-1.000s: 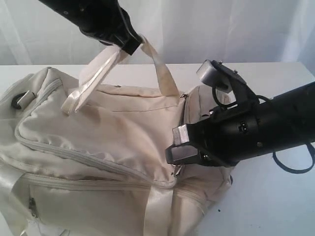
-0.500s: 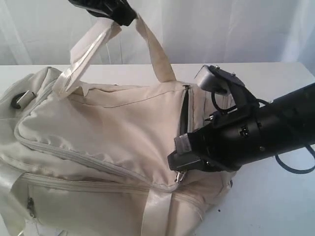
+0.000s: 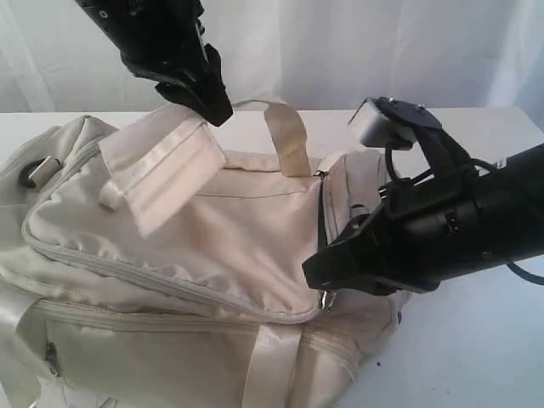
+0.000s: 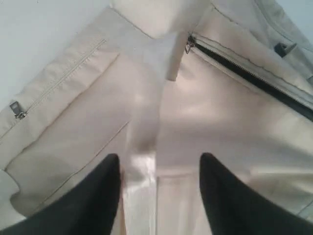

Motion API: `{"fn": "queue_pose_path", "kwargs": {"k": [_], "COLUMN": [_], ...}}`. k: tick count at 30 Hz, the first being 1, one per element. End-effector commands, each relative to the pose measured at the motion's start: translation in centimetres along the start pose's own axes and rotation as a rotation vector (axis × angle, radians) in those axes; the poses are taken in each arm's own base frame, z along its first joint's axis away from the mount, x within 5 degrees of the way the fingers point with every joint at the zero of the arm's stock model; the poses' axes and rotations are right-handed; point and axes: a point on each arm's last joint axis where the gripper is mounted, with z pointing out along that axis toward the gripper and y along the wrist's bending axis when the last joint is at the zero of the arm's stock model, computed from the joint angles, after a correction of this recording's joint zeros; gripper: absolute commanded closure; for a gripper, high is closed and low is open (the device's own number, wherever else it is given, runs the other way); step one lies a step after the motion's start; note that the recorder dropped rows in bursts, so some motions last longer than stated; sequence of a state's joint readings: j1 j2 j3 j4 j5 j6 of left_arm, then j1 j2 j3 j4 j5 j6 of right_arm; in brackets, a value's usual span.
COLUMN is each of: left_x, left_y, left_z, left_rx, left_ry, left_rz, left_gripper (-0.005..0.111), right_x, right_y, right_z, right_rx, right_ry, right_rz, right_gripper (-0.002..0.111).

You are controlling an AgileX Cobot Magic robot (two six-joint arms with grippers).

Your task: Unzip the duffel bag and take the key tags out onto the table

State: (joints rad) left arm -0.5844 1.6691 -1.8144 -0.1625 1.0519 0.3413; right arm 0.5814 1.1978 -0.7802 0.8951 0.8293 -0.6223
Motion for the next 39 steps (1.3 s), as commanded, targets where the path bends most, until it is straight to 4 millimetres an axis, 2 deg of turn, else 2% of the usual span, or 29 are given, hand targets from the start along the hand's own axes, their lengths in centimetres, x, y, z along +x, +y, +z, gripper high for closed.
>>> {"fn": "queue_pose_path", "kwargs": {"k": [1,3,7,9,13,17,23,27,28,30,31,32,33,34,36,39], "left_x": [-0.1,-0.1,0.0,0.0,0.1,0.0,0.0,1.9,2.2,3.5,4.7,5.5,7.1,7.7,10.7,13.3], "left_y": [-0.1,0.0,0.0,0.0,0.1,-0.1,-1.2,-2.5,-3.0,-5.2,-6.8,-7.5,-8.7,-9.1,-10.8,-12.3], "left_z": [-0.5,-0.5,-0.5,-0.5,-0.5,-1.2,-5.8,-8.1,-8.5,-9.3,-9.2,-9.1,-8.6,-8.2,-6.0,-3.3], "left_rx": [0.007,0.005,0.001,-0.004,-0.013,-0.006,-0.048,-0.030,-0.009,0.130,0.243,0.291,0.364,0.384,0.465,0.604], "left_ry": [-0.012,-0.010,-0.008,-0.006,0.002,0.011,-0.078,-0.023,-0.035,-0.086,-0.106,-0.110,-0.131,-0.150,-0.224,-0.291], "left_rz": [-0.025,-0.031,-0.030,-0.028,-0.027,-0.021,0.009,0.015,0.008,0.007,0.026,0.027,0.009,-0.007,-0.084,-0.150], "left_gripper": [0.042,0.042,0.042,0.042,0.042,0.043,0.043,0.056,0.061,0.079,0.095,0.103,0.107,0.107,0.107,0.107], "right_x": [0.5,0.5,0.6,0.6,0.2,-1.2,-3.1,-3.3,-3.3,-3.4,-3.6,-3.7,-3.7,-3.8,-3.8,-3.8], "right_y": [0.5,0.6,0.8,0.8,1.0,1.5,2.1,1.2,1.0,0.6,0.4,0.3,0.1,0.0,-0.8,-1.9], "right_z": [-0.1,-0.1,-0.2,-0.2,-0.4,-1.2,-2.6,-2.9,-2.9,-2.9,-2.9,-2.8,-2.6,-2.5,-1.4,0.2], "right_rx": [-0.040,-0.045,-0.064,-0.071,-0.074,-0.052,0.016,0.125,0.150,0.190,0.204,0.208,0.220,0.220,0.223,0.229], "right_ry": [0.041,0.049,0.059,0.059,0.044,0.014,-0.035,-0.026,-0.024,-0.033,-0.056,-0.059,-0.055,-0.051,-0.009,0.041], "right_rz": [-0.005,-0.005,0.001,0.001,-0.009,-0.090,-0.147,-0.107,-0.104,-0.071,-0.062,-0.053,-0.034,-0.030,0.010,0.065], "right_gripper": [0.094,0.078,0.038,0.031,0.031,0.031,0.038,0.041,0.041,0.041,0.041,0.041,0.041,0.041,0.041,0.041]}}
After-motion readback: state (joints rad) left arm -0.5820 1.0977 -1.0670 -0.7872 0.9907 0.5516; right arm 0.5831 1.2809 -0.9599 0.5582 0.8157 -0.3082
